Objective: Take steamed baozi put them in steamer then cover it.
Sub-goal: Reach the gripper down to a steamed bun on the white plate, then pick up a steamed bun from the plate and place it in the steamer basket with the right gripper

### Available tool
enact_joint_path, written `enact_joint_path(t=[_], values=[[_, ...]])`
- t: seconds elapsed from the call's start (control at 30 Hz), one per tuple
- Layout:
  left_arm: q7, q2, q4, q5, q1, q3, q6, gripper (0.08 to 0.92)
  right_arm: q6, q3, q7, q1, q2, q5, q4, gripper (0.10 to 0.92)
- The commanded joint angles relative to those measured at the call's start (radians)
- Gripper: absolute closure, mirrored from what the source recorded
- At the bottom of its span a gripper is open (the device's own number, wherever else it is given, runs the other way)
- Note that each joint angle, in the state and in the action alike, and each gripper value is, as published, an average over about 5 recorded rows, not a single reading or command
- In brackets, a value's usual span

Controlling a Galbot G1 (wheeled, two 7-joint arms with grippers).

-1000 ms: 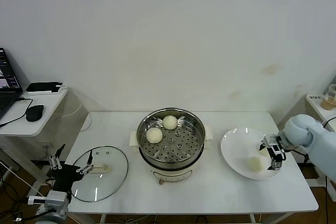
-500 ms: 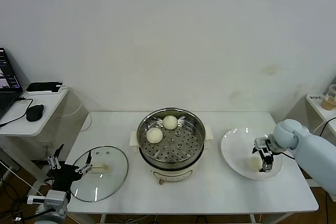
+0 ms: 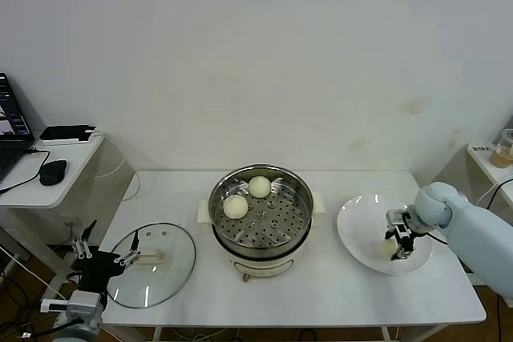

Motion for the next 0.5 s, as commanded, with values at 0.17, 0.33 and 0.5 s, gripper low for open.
enact_joint_path(t=[0.17,0.33,0.5], values=[[0.0,0.008,-0.004,-0.004,-0.004,-0.002,0.001,0.177,-0.045,-0.152,-0.035,0.234,-0.08,0.118,0.093,0.43],[0.001,0.013,-0.006,-0.008,-0.007,-0.003,0.001,0.177,-0.08,-0.294,-0.04,0.46,-0.102,0.229,0.137,0.423],[0.001,0.016,-0.005,-0.011,-0.012,-0.001,0.001,0.177,-0.123,-0.445,-0.037,0.683,-0.072,0.341,0.196,0.421]])
